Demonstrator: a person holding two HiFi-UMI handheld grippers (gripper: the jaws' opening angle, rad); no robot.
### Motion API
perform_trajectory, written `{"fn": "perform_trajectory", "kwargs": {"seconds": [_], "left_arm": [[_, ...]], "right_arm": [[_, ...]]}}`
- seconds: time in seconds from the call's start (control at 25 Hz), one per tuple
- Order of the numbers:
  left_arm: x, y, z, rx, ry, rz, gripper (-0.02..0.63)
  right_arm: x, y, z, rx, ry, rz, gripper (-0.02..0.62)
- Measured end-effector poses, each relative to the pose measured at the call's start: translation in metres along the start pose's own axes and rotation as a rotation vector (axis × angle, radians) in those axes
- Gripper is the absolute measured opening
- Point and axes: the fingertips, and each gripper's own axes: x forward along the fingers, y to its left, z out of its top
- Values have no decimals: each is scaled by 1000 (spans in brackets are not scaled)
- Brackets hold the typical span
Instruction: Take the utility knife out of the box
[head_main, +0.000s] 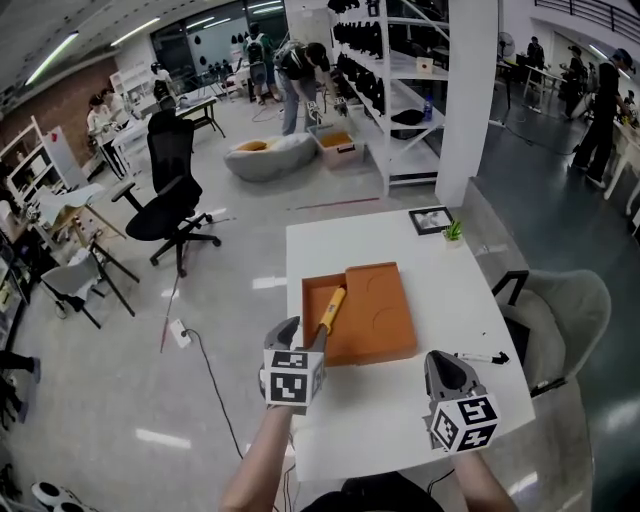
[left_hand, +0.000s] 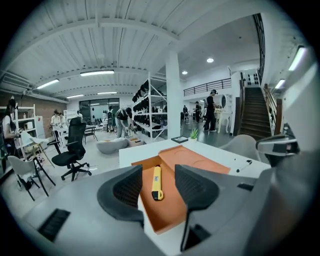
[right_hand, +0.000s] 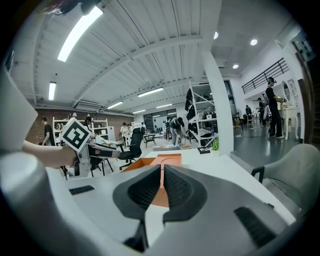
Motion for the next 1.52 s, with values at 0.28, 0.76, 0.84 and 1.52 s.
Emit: {"fn": "perform_trajectory", "kwargs": {"seconds": [0.28,0.76,0.84,1.52], "left_arm": [[50,-1,-2,105,82,-4,186],[113,-15,-23,234,274,-35,186],[120,-15,-27,243,303,-39,186],[173,-10,-43,339,506,-77,186]], "right_arm": [[16,-17,-7,20,23,8,2],[27,-38,-11,36,47,12,2],[29,-41,-12,40,51,10,2],[41,-69,-20,86,73,-18,2]]}}
